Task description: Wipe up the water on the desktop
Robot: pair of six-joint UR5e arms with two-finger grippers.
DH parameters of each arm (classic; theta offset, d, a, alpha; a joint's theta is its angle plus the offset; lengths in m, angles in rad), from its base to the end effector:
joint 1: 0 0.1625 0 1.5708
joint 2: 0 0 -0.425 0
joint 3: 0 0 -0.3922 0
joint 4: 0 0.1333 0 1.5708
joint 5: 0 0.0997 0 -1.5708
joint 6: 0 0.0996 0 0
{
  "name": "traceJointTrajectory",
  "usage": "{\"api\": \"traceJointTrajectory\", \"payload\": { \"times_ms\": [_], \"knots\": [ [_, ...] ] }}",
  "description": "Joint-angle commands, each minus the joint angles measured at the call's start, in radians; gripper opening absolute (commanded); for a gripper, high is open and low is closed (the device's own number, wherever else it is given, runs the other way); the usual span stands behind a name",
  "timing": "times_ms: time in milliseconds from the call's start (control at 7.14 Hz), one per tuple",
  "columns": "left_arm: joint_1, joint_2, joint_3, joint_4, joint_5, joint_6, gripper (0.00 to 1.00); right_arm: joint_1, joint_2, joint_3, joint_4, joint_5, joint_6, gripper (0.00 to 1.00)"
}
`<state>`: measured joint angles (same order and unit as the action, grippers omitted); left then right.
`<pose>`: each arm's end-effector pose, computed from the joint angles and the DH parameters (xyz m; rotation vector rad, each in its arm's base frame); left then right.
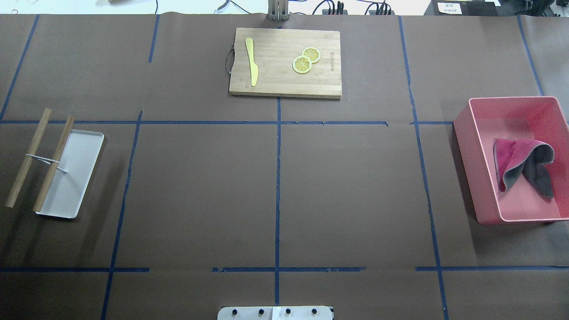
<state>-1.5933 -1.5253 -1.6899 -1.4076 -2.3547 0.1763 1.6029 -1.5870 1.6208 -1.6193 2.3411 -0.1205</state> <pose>-0.0734 -0.4633 0.6374 -0.0068 0.7883 0.1106 0.0794 -0.4814 0.6471 0.0448 -0.7693 -0.0783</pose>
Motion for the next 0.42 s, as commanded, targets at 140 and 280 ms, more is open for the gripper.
{"api": "traceJointTrajectory", "payload": {
  "times_ms": [140, 280],
  "knots": [
    [0.001, 0.005, 0.013, 0.001, 0.002, 0.000, 1.00, -0.014, -0.001, -0.005, 0.002, 0.001, 0.001, 1.00],
    [0.001, -0.006, 0.013, 0.001, 0.002, 0.000, 1.00, -0.014, -0.001, -0.005, 0.004, 0.001, 0.002, 1.00]
  ]
}}
